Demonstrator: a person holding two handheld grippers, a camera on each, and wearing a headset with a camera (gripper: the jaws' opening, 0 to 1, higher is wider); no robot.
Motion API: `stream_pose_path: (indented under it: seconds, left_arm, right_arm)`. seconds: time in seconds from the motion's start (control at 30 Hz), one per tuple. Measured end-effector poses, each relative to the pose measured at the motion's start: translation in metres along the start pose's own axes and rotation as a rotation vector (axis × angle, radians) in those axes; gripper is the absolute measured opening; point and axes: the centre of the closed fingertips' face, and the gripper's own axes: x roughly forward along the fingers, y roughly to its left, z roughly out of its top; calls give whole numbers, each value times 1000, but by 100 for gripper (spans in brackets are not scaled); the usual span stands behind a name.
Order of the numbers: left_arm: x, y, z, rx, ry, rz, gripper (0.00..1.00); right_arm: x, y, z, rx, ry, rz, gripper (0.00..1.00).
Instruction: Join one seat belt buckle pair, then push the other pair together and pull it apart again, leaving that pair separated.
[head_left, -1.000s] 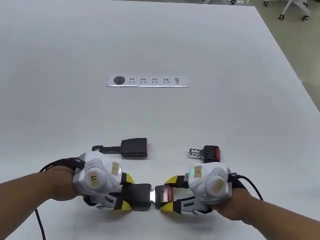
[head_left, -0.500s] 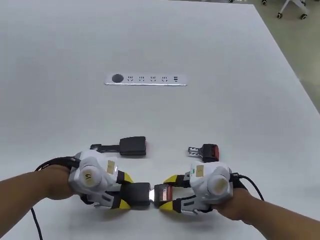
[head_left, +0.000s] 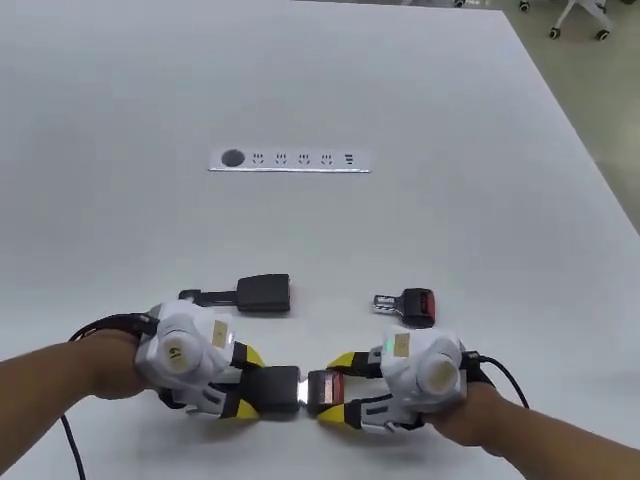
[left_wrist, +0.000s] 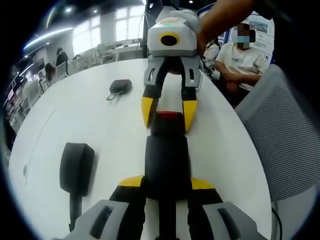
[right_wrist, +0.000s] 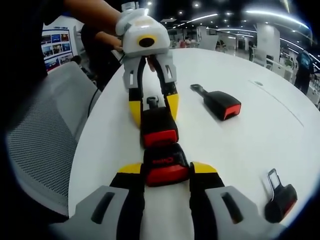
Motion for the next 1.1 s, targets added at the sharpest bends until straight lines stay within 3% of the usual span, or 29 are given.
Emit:
stream_pose_path:
  seconds: [0.33, 0.53, 0.57, 0.63, 0.7, 0.8, 0.93, 1.1]
  left_arm:
    - [1, -2, 1, 41, 35, 15, 33]
    - [0, -3, 3, 21, 61, 38, 34]
    - [0, -2, 3, 33, 66, 46, 35]
    - [-3, 9, 1, 3, 80, 125, 44]
    - [-6, 7, -2, 18, 105, 130, 49]
    - [-10, -2, -1, 25, 92, 120, 55]
    - [-19, -8, 6, -67, 12, 154, 69]
    - [-37, -6, 14, -144, -47, 208, 74]
  right_arm:
    - [2, 1, 2, -7, 28, -29, 34]
    - [5, 2, -1, -37, 67, -58, 35]
    - [4, 3, 0, -44, 73, -62, 35]
    - [-1, -5, -2, -73, 109, -109, 36]
    - [-5, -10, -3, -51, 108, -149, 44]
    - [-14, -10, -2, 20, 81, -167, 62]
    - [-34, -21, -1, 71, 25, -239, 67]
    - [-51, -19, 2, 99, -2, -274, 69]
